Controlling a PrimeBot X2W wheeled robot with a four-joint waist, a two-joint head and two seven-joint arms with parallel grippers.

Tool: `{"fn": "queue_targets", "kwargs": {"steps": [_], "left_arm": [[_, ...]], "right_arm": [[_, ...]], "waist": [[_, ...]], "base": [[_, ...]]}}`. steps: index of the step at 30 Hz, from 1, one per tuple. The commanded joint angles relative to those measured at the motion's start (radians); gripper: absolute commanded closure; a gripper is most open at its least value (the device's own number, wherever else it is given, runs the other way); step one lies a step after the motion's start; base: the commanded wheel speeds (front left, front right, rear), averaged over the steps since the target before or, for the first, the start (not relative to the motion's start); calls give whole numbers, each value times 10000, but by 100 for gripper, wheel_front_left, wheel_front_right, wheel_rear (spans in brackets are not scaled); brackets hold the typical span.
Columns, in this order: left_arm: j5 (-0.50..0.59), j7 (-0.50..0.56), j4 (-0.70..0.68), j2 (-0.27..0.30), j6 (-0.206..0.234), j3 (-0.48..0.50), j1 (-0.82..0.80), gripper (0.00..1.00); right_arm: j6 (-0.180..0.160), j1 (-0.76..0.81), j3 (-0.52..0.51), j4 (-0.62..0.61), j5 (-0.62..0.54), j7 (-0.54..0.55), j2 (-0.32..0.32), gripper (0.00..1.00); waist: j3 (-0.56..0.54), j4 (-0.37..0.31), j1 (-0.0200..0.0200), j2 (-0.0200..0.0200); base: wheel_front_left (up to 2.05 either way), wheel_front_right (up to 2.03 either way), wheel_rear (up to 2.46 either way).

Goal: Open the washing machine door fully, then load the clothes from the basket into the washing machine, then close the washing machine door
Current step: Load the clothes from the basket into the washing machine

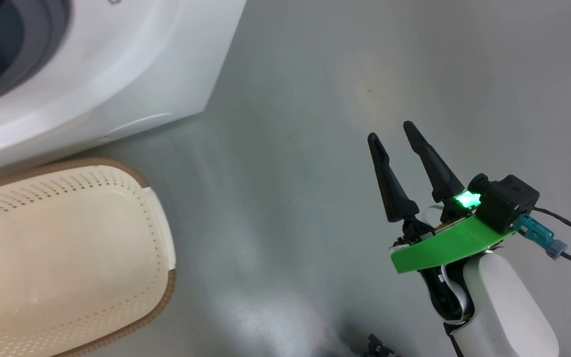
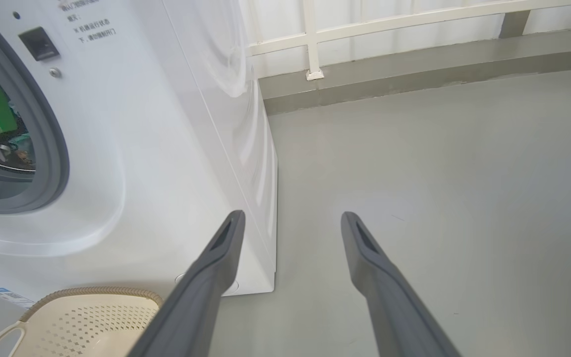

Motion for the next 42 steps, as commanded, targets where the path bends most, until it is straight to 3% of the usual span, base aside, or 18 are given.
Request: {"fn": "queue_targets", "kwargs": {"steps": [1, 16, 26, 32, 42], "left_arm": [[-133, -138, -67, 227, -60, 101, -100, 0], [-790, -1668, 44, -401, -368, -205, 1155, 0], [-967, -2312, -705, -641, -374, -473, 2411, 0], [-897, -2493, -1936, -437, -289, -309, 3700, 0], [-647, -2503, -5142, -455, 491, 1147, 6924, 0]], "right_arm": [[16, 204, 184, -159, 80, -119, 18, 0], [16, 136, 33, 246, -116, -119, 18, 0], [16, 280, -44, 449, -114, -119, 18, 0], [16, 352, -154, 556, -203, -119, 18, 0], [16, 552, -305, 839, -472, -119, 18, 0]], "waist": [[-161, 153, 0, 0], [-1164, 998, 0, 0], [-1813, 1448, 0, 0], [-2194, 1718, 0, 0], [-3266, 2057, 0, 0]], "base": [[0, 0, 0], [0, 0, 0], [0, 0, 0], [0, 0, 0], [0, 0, 0]]}}
